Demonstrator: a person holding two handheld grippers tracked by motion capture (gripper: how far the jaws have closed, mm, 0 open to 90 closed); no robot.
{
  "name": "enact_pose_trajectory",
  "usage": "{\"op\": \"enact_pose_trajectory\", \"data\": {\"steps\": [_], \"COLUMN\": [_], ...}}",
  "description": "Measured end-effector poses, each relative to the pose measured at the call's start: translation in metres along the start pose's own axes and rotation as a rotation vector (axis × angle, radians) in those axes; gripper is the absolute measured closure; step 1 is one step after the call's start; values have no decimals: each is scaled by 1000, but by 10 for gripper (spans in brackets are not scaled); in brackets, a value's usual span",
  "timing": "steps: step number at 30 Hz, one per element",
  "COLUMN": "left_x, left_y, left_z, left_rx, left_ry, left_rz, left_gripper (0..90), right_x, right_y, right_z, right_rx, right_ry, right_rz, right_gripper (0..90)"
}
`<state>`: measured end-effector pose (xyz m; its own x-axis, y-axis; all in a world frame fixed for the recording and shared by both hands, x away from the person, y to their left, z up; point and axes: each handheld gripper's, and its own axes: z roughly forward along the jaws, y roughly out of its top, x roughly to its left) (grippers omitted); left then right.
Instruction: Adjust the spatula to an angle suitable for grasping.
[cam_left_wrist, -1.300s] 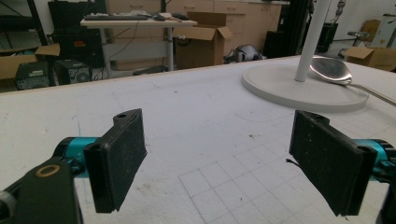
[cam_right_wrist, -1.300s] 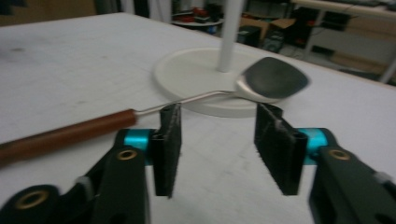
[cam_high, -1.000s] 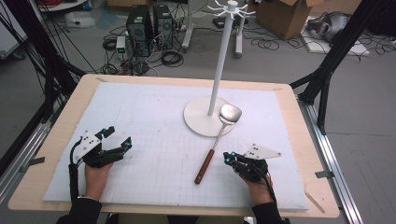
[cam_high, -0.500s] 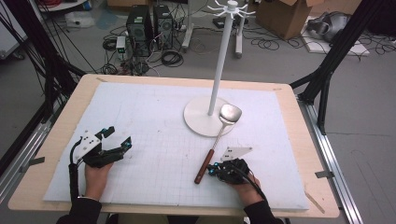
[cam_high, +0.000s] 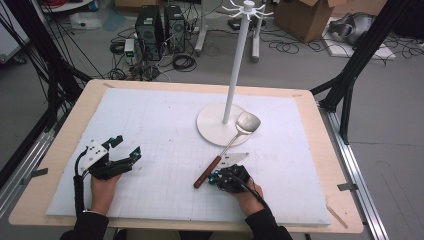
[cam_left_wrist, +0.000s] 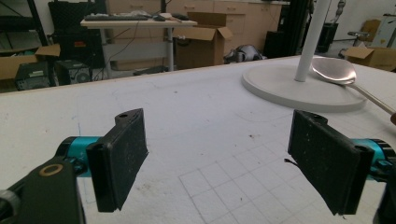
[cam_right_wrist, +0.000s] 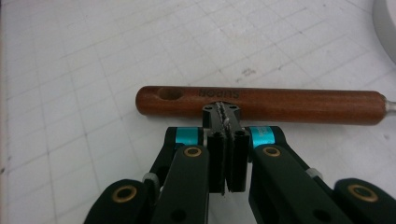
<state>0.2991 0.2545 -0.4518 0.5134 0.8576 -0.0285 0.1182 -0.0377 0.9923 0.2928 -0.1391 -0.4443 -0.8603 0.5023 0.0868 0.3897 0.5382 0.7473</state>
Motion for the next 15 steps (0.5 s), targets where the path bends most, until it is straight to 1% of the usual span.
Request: {"op": "enact_pose_trajectory", "data": {"steps": [1, 2, 4, 6, 9, 11, 13, 14, 15], "left_x": [0, 0, 0, 0, 0, 0, 0, 0, -1], "left_y": [0, 0, 0, 0, 0, 0, 0, 0, 1], "left_z": [0, 0, 0, 0, 0, 0, 0, 0, 0], "left_rx": [0, 0, 2, 3, 3, 2, 5, 6, 8], "left_ry": [0, 1, -1, -1, 3, 7, 11, 17, 20], "left_rz": [0, 0, 5, 6, 9, 7, 5, 3, 4], "left_gripper": [198, 198, 199, 201, 211, 212, 213, 214, 219], "right_x": [0, 1, 0, 0, 0, 0, -1, 0, 0], "right_y": [2, 4, 5, 10, 12, 17, 19, 20, 22], "right_z": [2, 4, 6, 11, 14, 20, 22, 24, 24], "right_rx": [-2, -1, -1, 0, -4, -6, -11, -10, -16], "right_ry": [-5, -7, -10, -17, -16, -27, -34, -39, -25], "right_rz": [-8, 1, -3, 6, 10, 23, 20, 26, 31], "right_gripper": [897, 896, 897, 897, 896, 896, 895, 881, 828]}}
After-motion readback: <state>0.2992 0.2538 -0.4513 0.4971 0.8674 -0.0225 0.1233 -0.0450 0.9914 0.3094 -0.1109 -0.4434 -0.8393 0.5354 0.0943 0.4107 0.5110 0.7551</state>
